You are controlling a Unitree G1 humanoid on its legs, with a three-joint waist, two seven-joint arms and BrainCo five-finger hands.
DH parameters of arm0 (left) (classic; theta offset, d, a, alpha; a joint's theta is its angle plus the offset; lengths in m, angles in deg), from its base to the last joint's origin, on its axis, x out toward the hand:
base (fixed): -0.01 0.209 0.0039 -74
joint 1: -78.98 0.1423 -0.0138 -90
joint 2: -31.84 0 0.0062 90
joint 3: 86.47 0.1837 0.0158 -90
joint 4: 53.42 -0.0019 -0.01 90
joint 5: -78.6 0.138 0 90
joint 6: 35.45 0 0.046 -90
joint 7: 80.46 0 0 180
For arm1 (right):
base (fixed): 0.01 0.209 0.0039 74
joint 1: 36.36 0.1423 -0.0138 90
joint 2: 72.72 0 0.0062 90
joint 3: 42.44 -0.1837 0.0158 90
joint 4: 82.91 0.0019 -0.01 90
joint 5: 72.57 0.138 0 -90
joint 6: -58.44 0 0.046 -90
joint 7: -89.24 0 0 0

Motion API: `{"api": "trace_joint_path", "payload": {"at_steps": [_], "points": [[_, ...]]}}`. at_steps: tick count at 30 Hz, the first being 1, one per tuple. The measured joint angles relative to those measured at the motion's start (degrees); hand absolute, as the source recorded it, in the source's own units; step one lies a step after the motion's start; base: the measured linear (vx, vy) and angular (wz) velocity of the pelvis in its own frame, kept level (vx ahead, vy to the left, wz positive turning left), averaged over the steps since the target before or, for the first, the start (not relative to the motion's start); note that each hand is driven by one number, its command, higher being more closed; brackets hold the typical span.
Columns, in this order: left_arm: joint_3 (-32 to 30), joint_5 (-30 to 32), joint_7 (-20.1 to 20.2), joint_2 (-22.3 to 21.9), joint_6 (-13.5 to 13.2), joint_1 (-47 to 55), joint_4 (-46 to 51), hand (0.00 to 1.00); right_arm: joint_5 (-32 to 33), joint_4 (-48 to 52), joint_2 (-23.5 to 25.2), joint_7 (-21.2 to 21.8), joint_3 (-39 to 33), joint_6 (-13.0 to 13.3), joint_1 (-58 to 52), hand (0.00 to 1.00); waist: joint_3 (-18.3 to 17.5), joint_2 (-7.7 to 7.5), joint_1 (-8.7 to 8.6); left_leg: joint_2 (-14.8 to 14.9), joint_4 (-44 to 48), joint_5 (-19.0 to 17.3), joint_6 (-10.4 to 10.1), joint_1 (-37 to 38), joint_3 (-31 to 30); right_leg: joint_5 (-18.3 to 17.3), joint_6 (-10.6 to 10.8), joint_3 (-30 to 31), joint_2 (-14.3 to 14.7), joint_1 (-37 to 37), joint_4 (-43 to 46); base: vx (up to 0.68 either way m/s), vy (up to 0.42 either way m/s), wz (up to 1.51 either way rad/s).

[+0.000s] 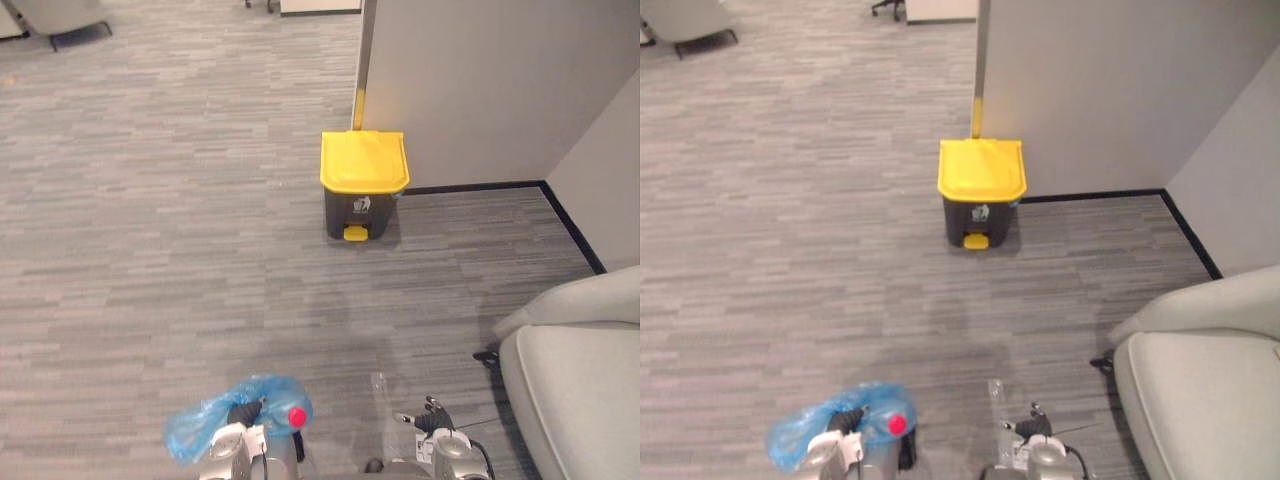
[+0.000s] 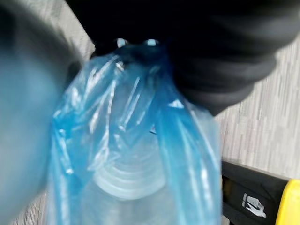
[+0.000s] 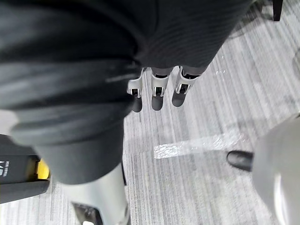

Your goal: Gather rubbish on tea table into small bin, then transfer packed bag to large trash can.

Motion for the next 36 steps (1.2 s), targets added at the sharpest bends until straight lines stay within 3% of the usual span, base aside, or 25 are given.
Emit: {"api": "trace_joint_path", "payload": {"at_steps": [2, 3, 5, 7, 8, 10, 12, 13, 14, 15, 17, 18, 20, 21, 23, 25, 28, 29, 30, 31, 34, 36], "points": [[0.6, 0.0, 0.0, 0.4, 0.1, -0.2, -0.7, 1.0, -0.1, 0.1, 0.2, 0.0, -0.6, 0.0, 0.0, 0.0, 0.0, -0.68, 0.44, -1.3, 2.1, -3.6, 1.3, 1.2, 1.6, 0.0, 1.9, 1.8, -2.1, -0.4, 3.7, 0.42, 0.209, -0.18], [1.1, 0.0, 0.0, 0.5, 0.1, -0.2, -1.3, 1.0, -0.1, 0.1, 0.2, 0.0, -0.7, 0.0, 0.0, 0.0, 0.1, -0.54, 0.35, -1.9, 1.5, -4.7, 1.8, 3.4, 2.0, 0.0, 2.3, 2.8, -3.1, -2.1, 9.9, 0.38, 0.206, -0.17], [3.0, 0.0, 0.0, 1.3, 0.1, 0.1, -1.6, 1.0, -0.1, 0.1, 0.8, 0.2, -0.7, 0.1, -0.2, 0.0, 0.2, -0.29, -0.04, -2.4, -0.8, -6.1, 2.3, 8.2, 2.5, 2.3, 6.1, 4.8, -4.4, -7.9, 26.0, 0.37, 0.167, -0.1], [3.2, 0.0, 0.0, 2.2, 0.2, 0.4, -1.7, 1.0, -0.1, 0.2, 1.2, 0.5, 0.2, 0.1, -0.2, 0.0, 0.5, 0.11, -0.39, -2.8, -3.9, -6.9, 2.5, 13.9, 2.4, 0.8, 4.8, 4.3, -4.5, -13.6, 39.0, 0.35, 0.075, 0.03], [3.1, 0.0, -0.1, 2.2, 0.2, 0.5, -1.7, 1.0, -0.1, 0.2, 1.2, 0.5, 0.3, 0.1, -0.3, 0.0, 0.5, 0.06, -0.7, -2.8, -5.1, -6.9, 2.5, 15.6, 2.2, 0.1, 4.0, 3.3, -4.5, -14.6, 40.1, 0.33, 0.017, 0.08], [3.0, -0.1, -0.2, 2.1, 0.2, 0.8, -1.8, 1.0, -0.1, 0.6, 1.1, 0.5, 0.5, 0.2, -0.2, 0.0, 1.0, 0.86, -1.4, -2.4, -7.8, -7.1, 2.1, 18.9, 1.8, -1.7, 1.5, -0.1, -3.5, -17.8, 37.3, 0.31, -0.044, 0.1], [2.9, -0.1, -0.1, 2.0, 0.2, 0.3, -2.1, 1.0, -0.1, 0.5, 0.8, 0.5, 0.8, 0.2, 0.1, 0.0, 1.2, 1.16, -1.49, -0.9, -8.4, -8.2, 0.8, 20.4, 1.5, -1.5, 0.8, -2.8, -1.3, -20.6, 28.1, 0.25, -0.109, 0.09], [3.0, 0.0, -0.1, 2.2, 0.2, 0.2, -2.3, 1.0, -0.2, 0.5, 0.8, 0.5, 0.9, 0.2, 0.3, 0.0, 1.1, 0.77, -1.72, -0.4, -8.4, -8.5, 0.3, 20.8, 1.1, 1.1, 0.2, -3.0, 0.0, -21.3, 19.9, 0.36, -0.21, 0.27], [3.0, 0.0, 0.0, 3.0, 0.2, 0.4, -2.6, 1.0, -0.2, 0.1, 0.8, 0.6, 1.3, 0.2, -0.2, 0.0, 0.8, -1.09, -1.89, -1.6, -8.4, -8.9, -0.5, 21.3, 0.0, 9.6, -1.8, -1.5, 0.9, -20.8, 10.2, 0.33, -0.189, 0.32], [3.0, 0.0, -0.2, 2.2, 0.4, -0.1, -3.7, 1.0, -0.2, -0.7, -0.3, 0.6, 1.2, 0.1, -0.3, 0.0, 1.3, 0.0, -2.24, -0.6, -8.3, -9.7, -1.7, 22.2, -1.6, 10.1, -2.9, -1.7, 2.0, -19.5, 10.9, 0.39, -0.211, 0.15], [2.9, 0.1, 0.0, 0.9, 0.4, 0.3, -4.0, 1.0, -0.8, -1.3, -1.9, 0.5, 1.1, 0.1, 0.5, 0.0, 1.1, 1.86, -1.87, 1.6, -6.7, -9.4, -2.1, 22.2, -3.2, 7.9, -3.6, -2.8, 3.7, -18.2, 9.8, 0.34, -0.183, 0.01], [2.8, 0.1, 0.0, 0.5, 0.4, 0.2, -4.0, 1.0, -1.2, -1.2, -1.9, 0.5, 0.5, 0.0, 0.3, 0.0, 1.2, 2.05, -2.23, 2.3, -3.8, -9.5, -2.2, 21.2, -3.7, 7.4, -3.9, -3.4, 4.0, -17.2, 9.4, 0.32, -0.217, 0.27], [1.5, 0.1, 0.1, -0.5, 0.4, -0.2, -3.5, 1.0, -1.3, -0.9, -1.6, 0.4, 0.4, 0.0, -0.7, 0.0, 1.3, 1.95, -2.39, 4.7, 11.0, -9.1, -2.9, 15.6, -4.3, 6.4, -4.4, -4.9, 4.6, -13.1, 7.1, 0.31, -0.204, 0.4], [0.6, 0.1, 0.1, -0.8, 0.4, -0.1, -2.1, 1.0, -1.2, -0.7, -1.0, 0.4, 1.1, 0.1, -1.3, 0.0, 1.5, 1.81, -2.11, 7.5, 22.8, -9.0, -4.1, 10.8, -4.1, 5.6, -5.2, -5.4, 5.2, -10.2, 5.6, 0.27, -0.121, 0.12], [-0.1, 0.0, 0.1, -0.9, 0.3, 0.0, -0.8, 1.0, -1.1, -0.6, -0.4, 0.4, 1.3, 0.1, -1.4, 0.0, 1.6, 1.75, -1.12, 10.2, 31.8, -9.7, -3.6, 6.1, -2.5, 4.2, -5.8, -5.6, 5.9, -6.7, 4.8, 0.23, -0.041, -0.08], [-0.4, 0.0, 0.1, -1.0, 0.2, 0.0, 0.1, 1.0, -1.1, -0.3, 0.2, 0.4, 1.1, 0.1, -1.3, 0.0, 1.5, 1.27, -0.87, 11.2, 29.6, -10.4, -3.0, 3.2, 0.2, 3.8, -5.2, -5.4, 5.7, -4.3, 3.3, 0.26, 0.004, -0.1], [-0.3, 0.0, 0.2, -1.3, 0.1, 0.0, 0.0, 1.0, -1.1, -0.3, 0.3, 0.3, 0.2, 0.1, -0.9, 0.0, 1.3, 1.32, -0.77, 8.7, 11.5, -8.5, -1.9, 2.4, 2.5, 3.6, -3.0, -4.2, 3.7, -2.8, 1.4, 0.23, 0.141, -0.15], [-0.2, 0.0, 0.2, -1.7, 0.1, -0.1, -0.5, 1.0, -1.1, -0.4, -0.1, 0.1, -0.1, 0.1, -1.4, 0.0, 0.9, 2.06, -0.82, 7.2, 1.5, -4.1, -2.1, 2.9, 2.2, 3.5, -1.3, -4.1, 2.9, -2.1, 0.8, 0.28, 0.217, 0.0], [-0.2, 0.0, 0.2, -1.8, 0.1, -0.1, -0.7, 1.0, -1.1, -0.5, -0.2, 0.1, -0.2, 0.1, -1.5, 0.0, 0.8, 2.26, -0.81, 6.5, -0.7, -0.4, -2.9, 3.0, 1.7, 3.2, -0.7, -3.9, 2.6, -2.0, 0.9, 0.3, 0.23, 0.05], [-0.2, -0.1, 0.1, -1.5, -0.1, -0.6, -1.0, 1.0, -1.1, -1.0, -0.3, -0.1, -0.3, -0.1, -1.5, 0.0, 0.6, 1.37, -0.5, 4.1, -3.2, 2.4, -2.8, 4.6, 1.7, 3.4, 1.1, -2.6, 1.4, -1.7, 0.4, 0.24, 0.173, 0.13], [0.9, -0.1, 0.1, 1.2, 0.0, -0.7, -1.9, 1.0, -1.1, -1.3, 0.6, 0.0, -0.1, 0.0, -1.0, 0.0, 0.6, -0.9, -0.56, 1.1, -2.0, 0.8, -0.7, 4.6, 2.6, 4.7, 3.3, -2.5, -1.5, 0.7, -3.9, 0.26, 0.214, 0.09], [0.8, -0.1, 0.1, 1.8, 0.2, -0.1, -3.0, 1.0, -1.1, -1.2, 0.3, 0.0, -1.0, 0.1, -0.6, 0.0, 0.6, -0.56, -0.47, 0.1, -1.2, -2.6, 0.0, 6.6, 2.9, 4.8, 4.0, -1.9, -2.8, 1.4, -1.5, 0.2, 0.186, -0.13]]}}
